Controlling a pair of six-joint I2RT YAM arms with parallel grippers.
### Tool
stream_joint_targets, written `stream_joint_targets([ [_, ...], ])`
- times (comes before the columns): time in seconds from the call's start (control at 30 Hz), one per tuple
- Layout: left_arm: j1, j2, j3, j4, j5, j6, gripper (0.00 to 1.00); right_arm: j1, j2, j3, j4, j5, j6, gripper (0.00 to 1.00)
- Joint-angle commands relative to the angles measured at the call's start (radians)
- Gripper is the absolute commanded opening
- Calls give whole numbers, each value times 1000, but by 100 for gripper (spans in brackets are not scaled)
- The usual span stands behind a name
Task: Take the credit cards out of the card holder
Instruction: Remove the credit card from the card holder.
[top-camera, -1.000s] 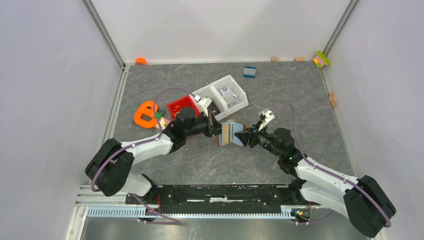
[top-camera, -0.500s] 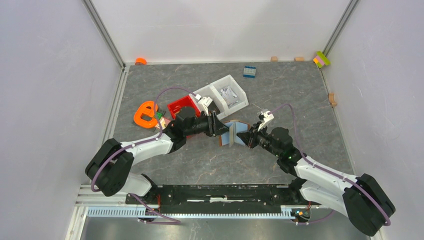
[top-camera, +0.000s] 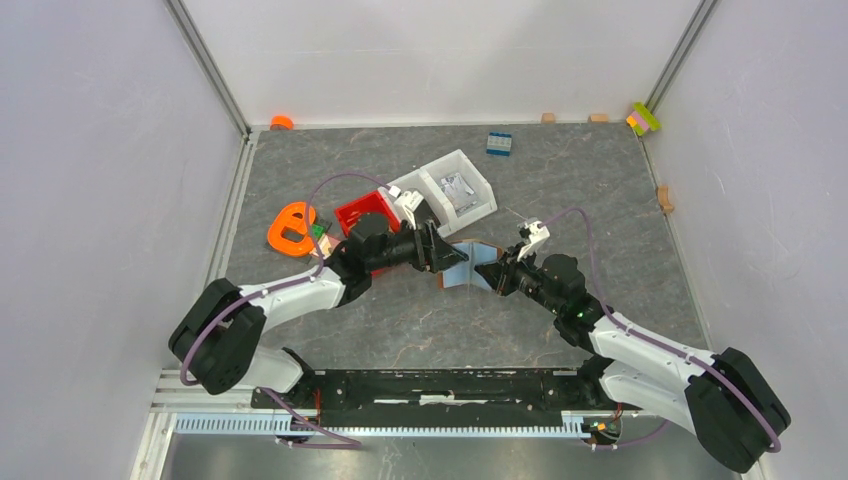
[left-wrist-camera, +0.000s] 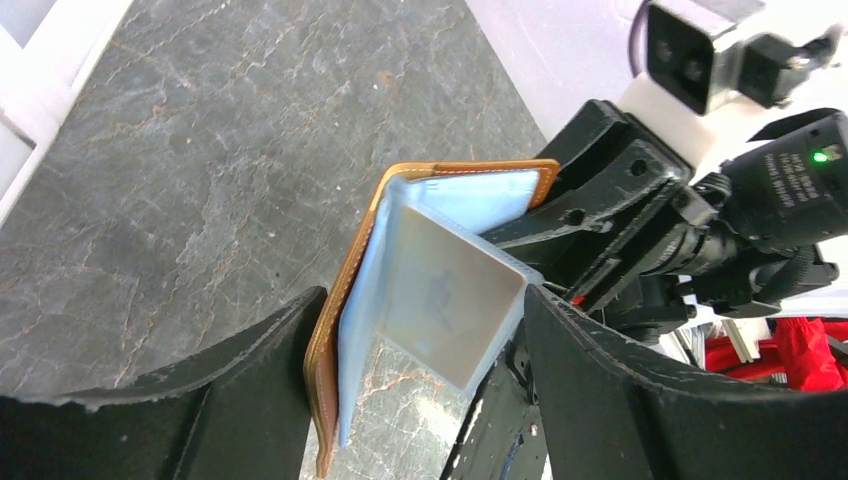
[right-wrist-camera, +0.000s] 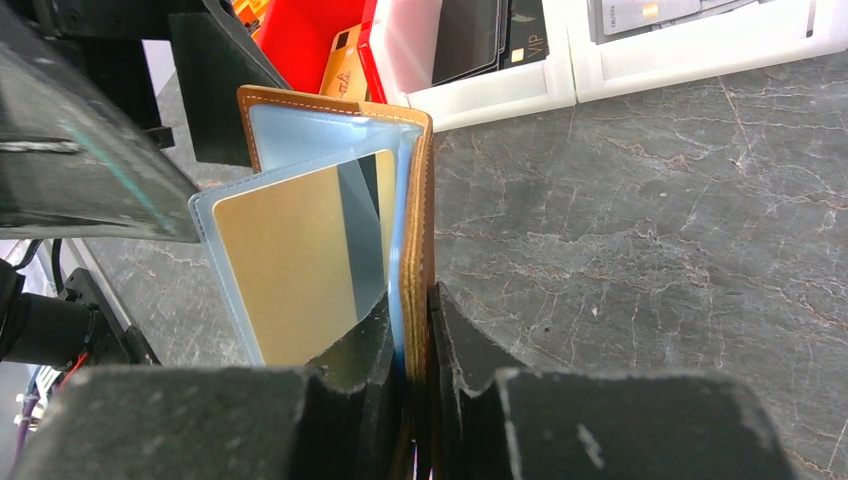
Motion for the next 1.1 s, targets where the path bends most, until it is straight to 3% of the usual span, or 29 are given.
stream_joint_targets([
  [0.0,1,-54,-19,123,31,-28,80,-14,2,26,53,-18,22,4],
  [0.23,0,-44,-19,138,54,-29,83,-32,4,16,73,-47,39,3],
  [0.4,0,-26,0,118,64,-24,51,-45,7,9,93,-74,53,3],
  [0.67,1,-29,14,59,20,-8,23,-72,-16,1,98,-103,63,4],
  [0.97,1,-41,25,-26,-46,17,6,-78,-31,2,82,-89,52,9],
  [1.07,1,-41,26,-29,-48,18,2,-78,-44,10,52,-67,33,25],
])
